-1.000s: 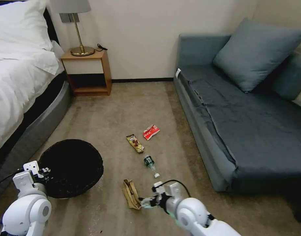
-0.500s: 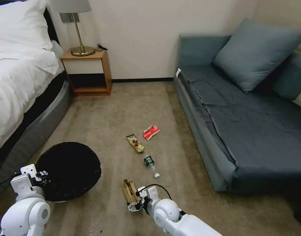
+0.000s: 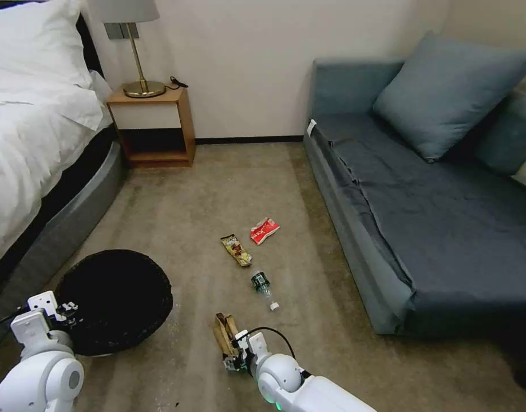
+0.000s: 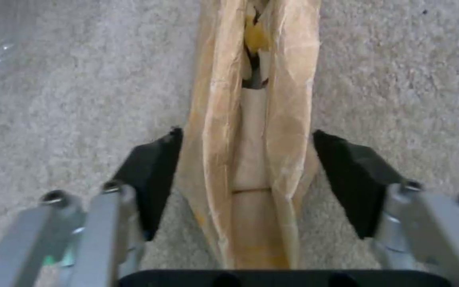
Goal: Pick up the trash bin, then pick up the garbage on the floor and place it into the trash bin.
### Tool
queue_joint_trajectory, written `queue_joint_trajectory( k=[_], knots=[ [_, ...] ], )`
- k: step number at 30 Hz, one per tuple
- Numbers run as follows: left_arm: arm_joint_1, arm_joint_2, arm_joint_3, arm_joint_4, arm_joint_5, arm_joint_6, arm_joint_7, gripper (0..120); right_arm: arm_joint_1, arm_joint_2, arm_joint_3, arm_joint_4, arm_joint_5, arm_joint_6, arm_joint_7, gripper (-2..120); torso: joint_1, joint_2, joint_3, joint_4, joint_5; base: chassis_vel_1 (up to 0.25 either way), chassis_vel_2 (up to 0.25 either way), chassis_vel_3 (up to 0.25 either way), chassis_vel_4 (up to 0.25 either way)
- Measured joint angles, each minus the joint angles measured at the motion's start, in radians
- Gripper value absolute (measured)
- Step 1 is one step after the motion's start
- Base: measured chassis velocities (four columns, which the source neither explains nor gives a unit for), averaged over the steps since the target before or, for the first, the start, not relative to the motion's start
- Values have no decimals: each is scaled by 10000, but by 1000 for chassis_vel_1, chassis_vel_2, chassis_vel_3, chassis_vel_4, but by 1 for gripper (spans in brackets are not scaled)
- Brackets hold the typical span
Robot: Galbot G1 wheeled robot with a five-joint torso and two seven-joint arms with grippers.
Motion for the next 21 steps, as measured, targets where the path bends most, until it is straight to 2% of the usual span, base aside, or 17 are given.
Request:
queue_joint_trajectory(
  k=[1,5,7,9,10,12,14,16,21],
  knots=[
    [0,0,0,0,0,0,0,3,0,0,0,0,0,0,0,64,0,0,0,0,0,0,0,0,0],
    [-49,-28,58,50,26,0,10,3,-47,-23,55,13,-71,61,-8,44,0,0,0,0,0,0,0,0,0],
    [-57,-31,65,61,31,0,13,3,-54,-29,57,13,-85,72,-10,41,0,0,-1,0,0,0,0,0,0],
    [-75,-29,70,87,37,-1,13,3,-71,-39,65,11,-122,118,-12,29,0,0,0,0,0,0,0,0,0],
    [-75,-29,70,87,37,-1,13,3,-71,-39,65,11,-122,118,-12,29,0,0,0,0,0,0,0,0,0],
    [-84,-23,70,100,38,-3,14,3,-81,-41,66,9,-134,136,-12,19,-1,0,0,0,1,0,0,0,0],
    [-85,-23,70,103,38,-4,15,3,-85,-44,67,10,-138,146,-13,16,0,0,0,0,1,0,0,0,0],
    [-85,-23,70,115,38,-8,17,3,-113,-60,74,43,-141,183,-10,4,0,0,0,0,1,0,0,0,0],
    [-87,-23,68,135,39,-17,20,3,-154,-98,90,181,-141,214,4,0,0,0,0,0,1,0,0,0,0]
  ],
)
